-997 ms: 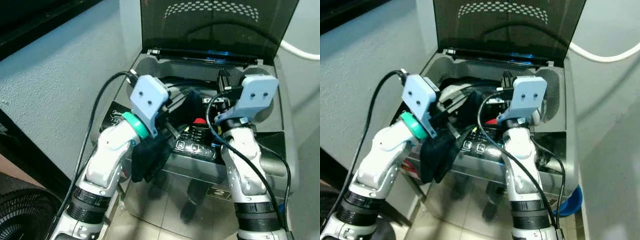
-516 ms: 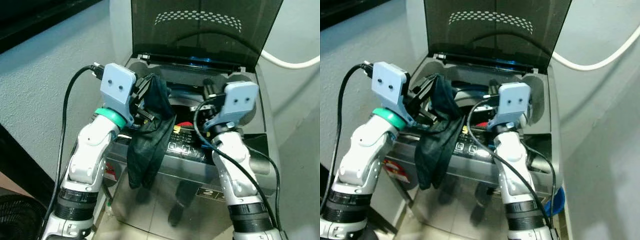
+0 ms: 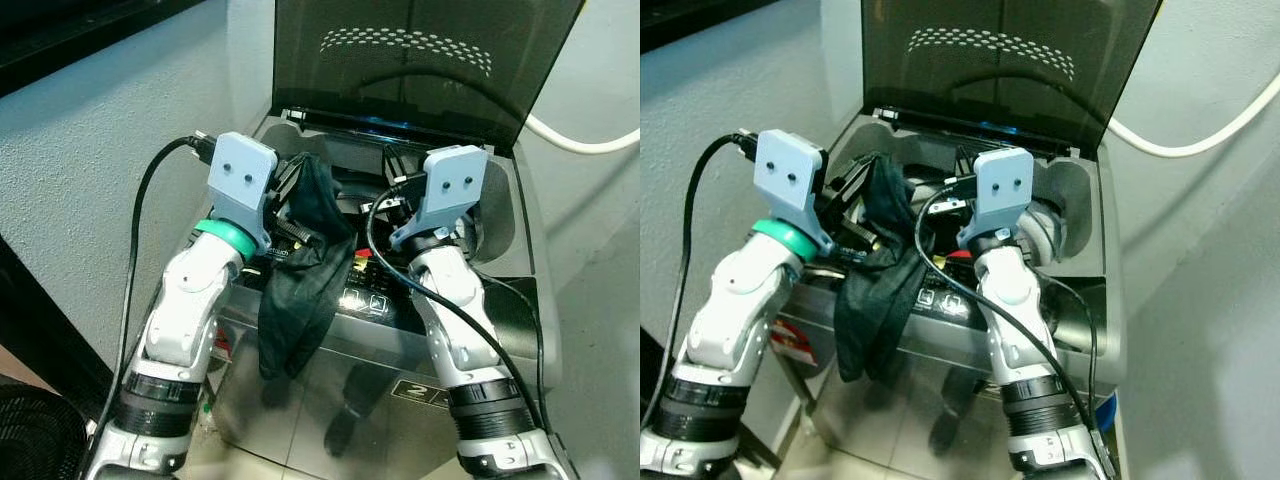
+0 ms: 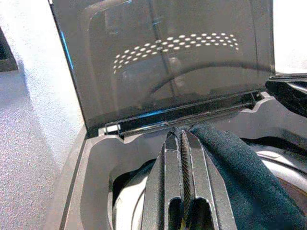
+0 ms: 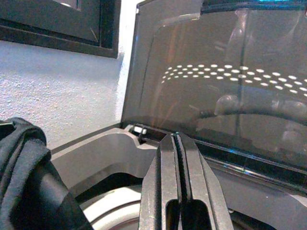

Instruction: Clothes washing

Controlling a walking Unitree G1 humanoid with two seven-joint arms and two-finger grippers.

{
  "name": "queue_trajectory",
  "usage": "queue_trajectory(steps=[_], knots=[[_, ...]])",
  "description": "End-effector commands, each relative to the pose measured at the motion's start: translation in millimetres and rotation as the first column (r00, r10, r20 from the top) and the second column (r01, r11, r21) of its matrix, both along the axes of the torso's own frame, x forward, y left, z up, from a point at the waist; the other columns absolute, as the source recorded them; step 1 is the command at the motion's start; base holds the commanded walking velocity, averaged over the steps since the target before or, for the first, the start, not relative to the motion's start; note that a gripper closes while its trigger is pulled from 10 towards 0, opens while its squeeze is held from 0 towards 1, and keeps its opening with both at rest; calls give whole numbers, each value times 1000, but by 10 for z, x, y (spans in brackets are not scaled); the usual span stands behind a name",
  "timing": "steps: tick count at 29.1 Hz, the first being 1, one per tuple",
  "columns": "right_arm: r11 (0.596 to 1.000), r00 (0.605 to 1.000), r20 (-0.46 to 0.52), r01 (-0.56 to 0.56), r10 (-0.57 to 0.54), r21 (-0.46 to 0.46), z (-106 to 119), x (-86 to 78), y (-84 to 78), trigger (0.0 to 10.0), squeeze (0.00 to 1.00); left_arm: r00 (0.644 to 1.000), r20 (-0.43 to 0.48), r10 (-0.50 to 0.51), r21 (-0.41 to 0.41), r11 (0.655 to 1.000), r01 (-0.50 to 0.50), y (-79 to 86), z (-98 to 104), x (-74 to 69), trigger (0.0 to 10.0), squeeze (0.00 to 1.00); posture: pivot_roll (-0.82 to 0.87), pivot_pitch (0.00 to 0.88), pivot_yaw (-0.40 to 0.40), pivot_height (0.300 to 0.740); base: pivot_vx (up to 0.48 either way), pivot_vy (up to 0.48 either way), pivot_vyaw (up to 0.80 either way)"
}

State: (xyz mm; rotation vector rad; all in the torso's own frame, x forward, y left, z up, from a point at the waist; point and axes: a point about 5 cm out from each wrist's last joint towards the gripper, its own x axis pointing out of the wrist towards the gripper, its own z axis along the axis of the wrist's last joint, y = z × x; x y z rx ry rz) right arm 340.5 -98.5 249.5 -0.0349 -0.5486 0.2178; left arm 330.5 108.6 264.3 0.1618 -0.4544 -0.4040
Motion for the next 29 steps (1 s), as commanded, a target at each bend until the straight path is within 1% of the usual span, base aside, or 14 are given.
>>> queue_trajectory(steps=[1,8,11,12,15,16,18,29], knots=[[1000,1000,-11,10,-10,3,-53,-4,-28,10000,0,1000,-2,-15,8,1000,15,-25,-7,7,10000,1000,116,0,-16,740,0,0,0],[1000,1000,-8,23,-22,14,-62,0,-45,10000,0,1000,-5,-30,13,999,30,-49,-10,14,10000,1000,115,0,-8,740,0,0,0],[1000,1000,-8,26,-26,17,-77,-3,-51,10000,0,999,-1,-40,38,998,40,-73,-15,5,10000,1000,117,0,-4,740,0,0,0],[999,1000,-9,27,-27,19,-81,-4,-51,10000,0,999,0,-44,42,998,44,-78,-24,-1,10000,0,119,0,-2,740,0,0,0],[999,1000,-8,28,-28,21,-84,-5,-51,10000,0,999,-1,-48,43,998,48,-80,-33,-7,10000,0,119,0,-2,740,0,0,0],[999,1000,-8,28,-28,21,-84,-6,-49,10000,0,998,5,-68,38,997,68,-96,-31,-28,0,0,119,0,-1,740,0,0,0],[999,1000,-7,28,-28,23,-84,-8,-45,10000,0,995,17,-102,33,994,101,-129,-21,-59,0,0,118,0,1,740,0,0,0],[999,999,-5,34,-34,24,-78,-11,-63,10000,0,992,37,-121,31,992,120,-175,13,-74,0,0,120,0,1,740,0,0,0]])
